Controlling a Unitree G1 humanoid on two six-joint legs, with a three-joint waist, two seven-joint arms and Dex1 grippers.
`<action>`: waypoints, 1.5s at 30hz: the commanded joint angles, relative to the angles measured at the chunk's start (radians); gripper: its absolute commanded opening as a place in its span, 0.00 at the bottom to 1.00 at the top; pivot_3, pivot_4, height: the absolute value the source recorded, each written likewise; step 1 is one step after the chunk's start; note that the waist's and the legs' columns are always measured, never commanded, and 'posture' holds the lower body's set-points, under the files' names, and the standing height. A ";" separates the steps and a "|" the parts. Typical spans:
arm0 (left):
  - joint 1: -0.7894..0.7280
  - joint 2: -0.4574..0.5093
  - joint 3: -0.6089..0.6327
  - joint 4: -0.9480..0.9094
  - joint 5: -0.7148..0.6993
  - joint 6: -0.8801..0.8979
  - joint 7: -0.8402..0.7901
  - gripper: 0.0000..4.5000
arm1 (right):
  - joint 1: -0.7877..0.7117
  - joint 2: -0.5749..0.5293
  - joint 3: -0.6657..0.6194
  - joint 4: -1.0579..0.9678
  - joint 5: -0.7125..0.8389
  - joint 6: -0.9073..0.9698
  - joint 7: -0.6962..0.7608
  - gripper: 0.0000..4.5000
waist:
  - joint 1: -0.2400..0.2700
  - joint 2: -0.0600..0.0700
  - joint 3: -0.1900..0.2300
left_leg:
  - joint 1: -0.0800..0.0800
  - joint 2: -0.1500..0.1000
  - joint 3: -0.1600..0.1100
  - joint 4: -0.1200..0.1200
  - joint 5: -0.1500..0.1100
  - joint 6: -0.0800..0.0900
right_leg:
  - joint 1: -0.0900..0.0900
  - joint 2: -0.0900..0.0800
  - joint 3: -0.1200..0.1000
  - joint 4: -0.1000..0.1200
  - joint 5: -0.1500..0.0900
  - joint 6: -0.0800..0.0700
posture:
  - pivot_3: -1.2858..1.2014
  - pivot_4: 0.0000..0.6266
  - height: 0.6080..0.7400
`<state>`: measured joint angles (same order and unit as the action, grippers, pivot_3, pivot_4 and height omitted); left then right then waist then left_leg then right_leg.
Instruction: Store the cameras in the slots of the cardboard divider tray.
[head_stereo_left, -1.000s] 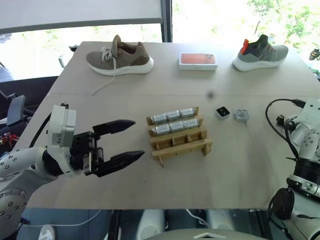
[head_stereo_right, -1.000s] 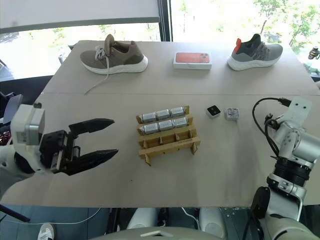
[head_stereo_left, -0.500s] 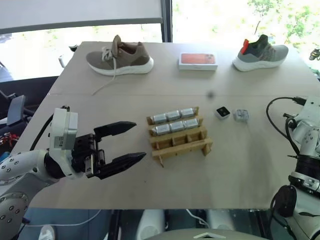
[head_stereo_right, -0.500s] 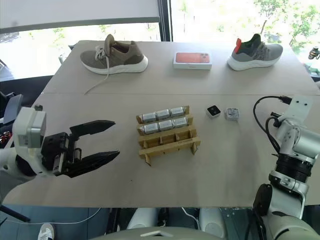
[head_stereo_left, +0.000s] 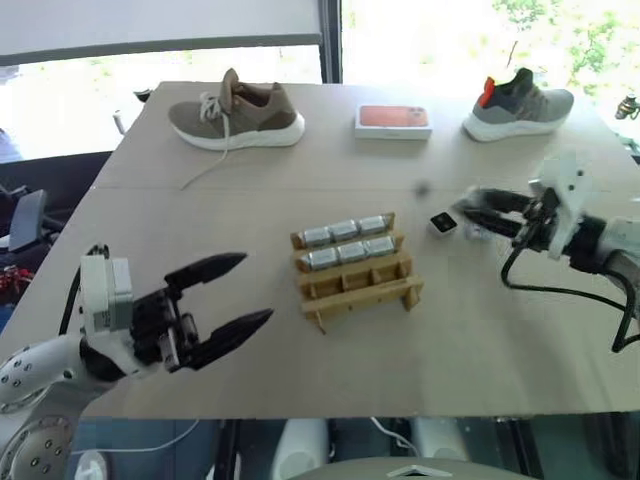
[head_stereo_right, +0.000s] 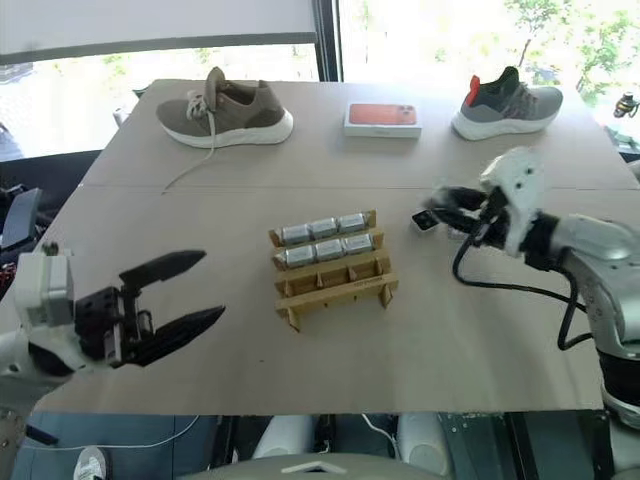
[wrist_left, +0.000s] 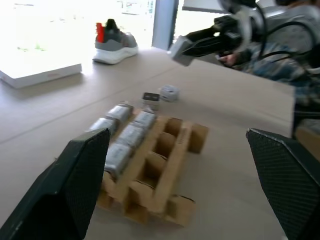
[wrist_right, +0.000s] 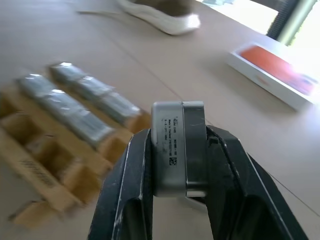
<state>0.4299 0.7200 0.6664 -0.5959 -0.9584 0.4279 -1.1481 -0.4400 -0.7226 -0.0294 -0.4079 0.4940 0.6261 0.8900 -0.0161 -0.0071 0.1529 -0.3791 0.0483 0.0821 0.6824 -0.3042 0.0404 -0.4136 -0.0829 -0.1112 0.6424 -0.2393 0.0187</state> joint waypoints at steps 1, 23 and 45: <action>0.068 0.031 0.103 0.052 -0.038 -0.002 -0.112 1.00 | -0.113 0.084 0.180 0.011 -0.041 -0.124 0.107 0.18 | -0.001 0.001 0.001 | 0.000 0.001 0.001 0.000 0.000 0.000 | 0.000 0.000 -0.001 0.000 0.000 0.000 | 0.52 0.24 1.00; 0.301 -0.068 0.215 -0.024 -0.038 -0.061 -0.161 1.00 | -0.245 0.358 0.537 0.360 -0.346 -0.484 0.229 0.18 | 0.003 -0.002 0.001 | -0.003 -0.002 -0.003 0.002 0.000 0.001 | 0.000 -0.003 -0.006 0.000 0.000 -0.001 | 0.52 0.24 1.00; 0.274 -0.079 0.168 -0.045 -0.028 -0.082 -0.117 1.00 | -0.287 0.379 0.519 0.512 -0.428 -0.596 0.324 0.63 | 0.003 -0.001 0.001 | -0.003 -0.001 -0.003 0.002 0.000 0.001 | 0.000 -0.003 -0.006 0.000 0.000 -0.001 | 0.52 0.24 1.00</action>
<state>0.7070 0.6385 0.8289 -0.6173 -0.9815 0.3620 -1.2693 -0.7184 -0.3498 0.5234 0.1321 0.0486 0.0429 1.2231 -0.0135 -0.0084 0.1539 -0.3821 0.0469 0.0790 0.6847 -0.3046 0.0409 -0.4135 -0.0863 -0.1169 0.6423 -0.2390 0.0178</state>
